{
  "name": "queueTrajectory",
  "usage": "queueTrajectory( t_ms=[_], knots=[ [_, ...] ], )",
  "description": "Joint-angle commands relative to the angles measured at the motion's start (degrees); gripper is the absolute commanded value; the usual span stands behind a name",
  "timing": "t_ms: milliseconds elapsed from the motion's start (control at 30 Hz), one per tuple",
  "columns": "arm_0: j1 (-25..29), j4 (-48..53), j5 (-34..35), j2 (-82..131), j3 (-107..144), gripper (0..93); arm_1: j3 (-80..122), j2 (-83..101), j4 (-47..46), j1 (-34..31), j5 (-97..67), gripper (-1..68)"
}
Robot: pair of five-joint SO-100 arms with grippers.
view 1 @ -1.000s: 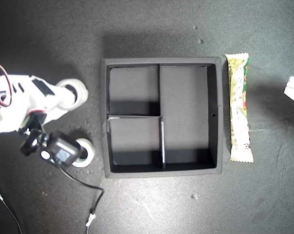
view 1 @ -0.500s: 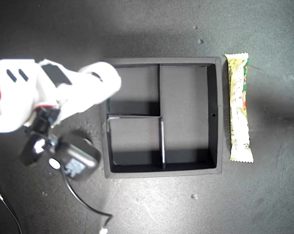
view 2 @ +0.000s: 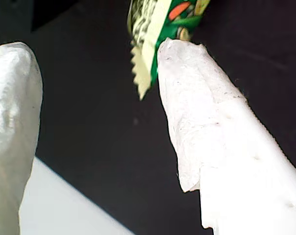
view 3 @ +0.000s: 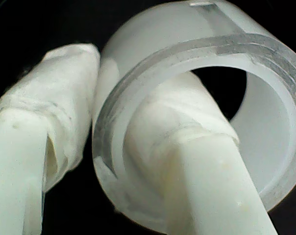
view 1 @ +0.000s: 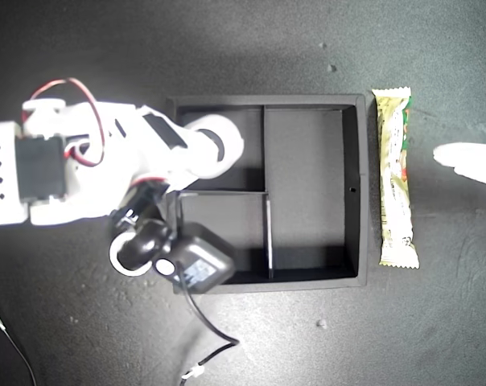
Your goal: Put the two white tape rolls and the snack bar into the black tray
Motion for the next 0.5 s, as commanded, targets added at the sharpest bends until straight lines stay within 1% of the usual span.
queueTrajectory(
  t_ms=[0,133,233,333,400,467],
  knots=[
    [0.4,-1.0,0.1,-0.3,-3.8,0.0,-5.6,-4.7,2.0,-1.4,-0.5,15.8],
    [0.9,1.5,0.2,-0.7,-5.1,1.1,-6.6,-6.1,3.5,-1.0,-0.4,15.1],
    [1.4,4.8,-0.2,-1.3,-6.9,7.3,-6.9,-6.1,3.8,-0.6,-0.4,13.3],
    [2.2,7.9,-0.4,-2.5,-9.2,15.3,-7.0,-6.1,3.8,0.0,-0.6,13.1],
    [2.7,9.0,-0.4,-3.3,-10.5,17.8,-7.0,-6.1,3.4,0.7,-1.1,13.2],
    [3.0,9.6,-0.6,-3.5,-10.9,18.5,-6.7,-6.1,2.5,1.4,-1.5,13.5]
  ],
)
